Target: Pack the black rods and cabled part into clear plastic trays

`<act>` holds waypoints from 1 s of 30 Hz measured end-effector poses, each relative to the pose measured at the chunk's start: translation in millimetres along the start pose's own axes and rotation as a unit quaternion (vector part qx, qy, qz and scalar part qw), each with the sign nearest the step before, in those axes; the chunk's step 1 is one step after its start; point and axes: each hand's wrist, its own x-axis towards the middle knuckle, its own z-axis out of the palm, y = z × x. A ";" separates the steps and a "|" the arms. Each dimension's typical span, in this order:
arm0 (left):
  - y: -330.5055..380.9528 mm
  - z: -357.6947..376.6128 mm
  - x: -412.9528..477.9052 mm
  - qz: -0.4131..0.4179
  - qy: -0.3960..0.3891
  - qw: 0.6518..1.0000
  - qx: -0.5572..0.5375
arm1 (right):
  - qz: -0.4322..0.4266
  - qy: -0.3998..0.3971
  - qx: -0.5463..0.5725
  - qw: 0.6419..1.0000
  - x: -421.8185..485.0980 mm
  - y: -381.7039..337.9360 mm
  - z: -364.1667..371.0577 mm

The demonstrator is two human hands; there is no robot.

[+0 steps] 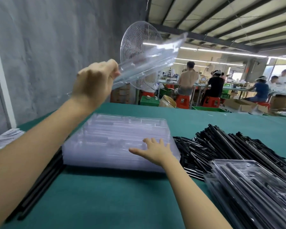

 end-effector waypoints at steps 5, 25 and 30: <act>34.6 -55.1 -65.7 0.151 -0.032 0.986 -0.066 | -0.059 0.085 0.416 0.903 -17.8 6.0 -22.4; 117.5 -151.0 -264.0 0.293 -0.271 0.911 -0.108 | 0.252 -0.114 -0.002 0.961 -137.8 61.2 -31.3; 129.4 -159.0 -267.2 0.195 -0.379 0.893 -0.142 | 0.187 0.024 -0.086 0.978 -141.3 41.6 -7.0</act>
